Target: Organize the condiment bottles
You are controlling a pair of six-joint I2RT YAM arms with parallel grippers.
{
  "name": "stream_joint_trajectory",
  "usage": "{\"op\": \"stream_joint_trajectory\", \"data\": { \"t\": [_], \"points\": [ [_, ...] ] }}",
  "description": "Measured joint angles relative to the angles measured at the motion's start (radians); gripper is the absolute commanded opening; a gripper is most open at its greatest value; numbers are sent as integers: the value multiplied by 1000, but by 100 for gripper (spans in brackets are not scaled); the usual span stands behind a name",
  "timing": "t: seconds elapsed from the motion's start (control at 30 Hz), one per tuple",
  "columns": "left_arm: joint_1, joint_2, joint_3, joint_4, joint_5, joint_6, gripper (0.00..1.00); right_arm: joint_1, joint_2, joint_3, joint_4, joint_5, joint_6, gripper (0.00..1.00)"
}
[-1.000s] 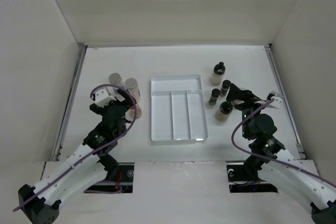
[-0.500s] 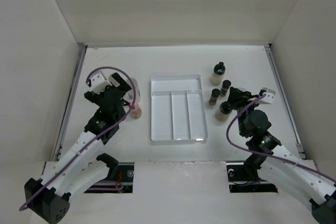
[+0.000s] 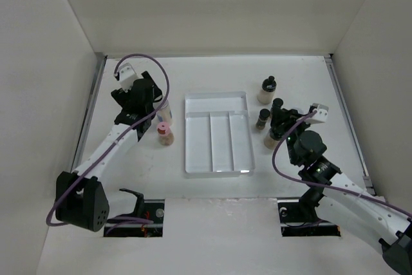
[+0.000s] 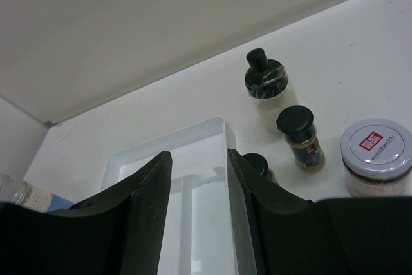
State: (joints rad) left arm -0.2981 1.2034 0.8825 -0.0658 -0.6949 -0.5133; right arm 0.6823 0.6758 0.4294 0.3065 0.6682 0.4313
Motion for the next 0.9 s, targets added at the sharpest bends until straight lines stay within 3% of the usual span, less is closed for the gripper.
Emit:
{"op": "stream_joint_trajectory", "data": {
  "t": [0.13, 0.33, 0.9],
  "points": [
    [21, 76, 43, -23, 19, -3, 88, 0, 11, 3, 0, -8, 0, 51],
    [64, 201, 119, -25, 39, -5, 85, 0, 37, 6, -2, -23, 2, 68],
    [98, 301, 90, -13, 61, -47, 65, 0, 32, 6, -3, -27, -1, 72]
  ]
}}
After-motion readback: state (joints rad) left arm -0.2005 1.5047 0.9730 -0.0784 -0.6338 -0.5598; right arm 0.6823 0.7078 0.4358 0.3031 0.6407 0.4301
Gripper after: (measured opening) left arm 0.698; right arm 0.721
